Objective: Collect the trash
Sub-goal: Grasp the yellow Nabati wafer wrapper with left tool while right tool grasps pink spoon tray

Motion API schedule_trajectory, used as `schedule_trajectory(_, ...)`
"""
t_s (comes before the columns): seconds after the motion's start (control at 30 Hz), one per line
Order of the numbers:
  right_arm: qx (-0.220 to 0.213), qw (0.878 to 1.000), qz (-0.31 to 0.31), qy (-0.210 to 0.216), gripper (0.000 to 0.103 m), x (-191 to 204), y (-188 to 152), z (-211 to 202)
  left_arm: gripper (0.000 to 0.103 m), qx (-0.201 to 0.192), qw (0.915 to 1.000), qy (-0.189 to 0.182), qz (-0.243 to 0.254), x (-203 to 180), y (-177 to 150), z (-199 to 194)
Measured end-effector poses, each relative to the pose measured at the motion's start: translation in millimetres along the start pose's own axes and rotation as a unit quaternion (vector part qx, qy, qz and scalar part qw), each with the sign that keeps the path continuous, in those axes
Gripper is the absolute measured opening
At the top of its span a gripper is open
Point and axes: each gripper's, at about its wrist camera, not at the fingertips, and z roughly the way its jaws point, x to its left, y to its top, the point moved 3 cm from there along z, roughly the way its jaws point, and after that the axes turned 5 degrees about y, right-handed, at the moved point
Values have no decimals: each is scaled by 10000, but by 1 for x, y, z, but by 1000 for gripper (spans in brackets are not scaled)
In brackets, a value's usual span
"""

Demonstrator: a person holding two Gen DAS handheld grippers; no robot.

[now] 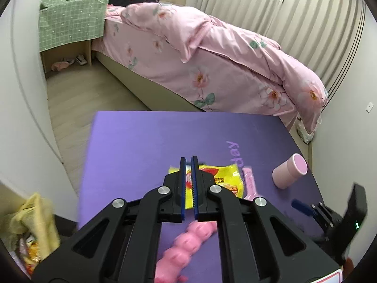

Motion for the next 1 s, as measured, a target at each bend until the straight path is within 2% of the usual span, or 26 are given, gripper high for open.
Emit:
schedule_trajectory(0.2, 83, 9985, 378, 399, 55, 9, 18, 29, 4, 291, 9994, -3, -170, 30, -20, 4)
schedule_trajectory(0.27, 187, 9976, 452, 487, 55, 11, 22, 39, 5, 403, 9988, -158, -249, 32, -25, 10)
schedule_trajectory(0.3, 268, 9976, 417, 477, 55, 13, 22, 44, 10, 463, 9981, -309, -270, 31, -28, 15)
schedule_trajectory(0.33, 312, 9978, 367, 450, 51, 14, 22, 47, 20, 512, 9975, -413, -267, 30, -29, 20)
schedule_trajectory(0.37, 274, 9988, 212, 360, 44, 17, 22, 46, 25, 548, 9970, -474, -257, 29, -31, 23)
schedule_trajectory(0.4, 303, 9991, 106, 275, 44, 17, 22, 45, 30, 599, 9964, -552, -247, 27, -33, 29)
schedule_trajectory(0.5, 331, 9993, 115, 157, 44, 9, 15, 33, 34, 822, 9943, -631, -269, 21, -36, 43)
schedule_trajectory(0.73, 445, 9985, 264, 153, 44, -6, -7, 10, 34, 1175, 9917, -440, -284, 2, -37, 75)
schedule_trajectory(0.77, 457, 9984, 301, 167, 45, -6, -10, 10, 34, 1230, 9911, -407, -301, 0, -38, 79)
schedule_trajectory(0.83, 376, 9984, 363, 202, 45, -7, -14, 7, 18, 1328, 9896, -431, -340, -3, -39, 85)
schedule_trajectory(0.87, 350, 9984, 385, 201, 45, -6, -15, 6, 16, 1320, 9901, -371, -311, -6, -39, 87)
schedule_trajectory(0.93, 312, 9984, 432, 174, 45, -5, -15, 6, 1, 1276, 9909, -359, -213, -10, -39, 86)
schedule_trajectory(1.0, 328, 9986, 405, 52, 45, -1, -15, 7, 0, 1155, 9927, -334, -128, -12, -39, 80)
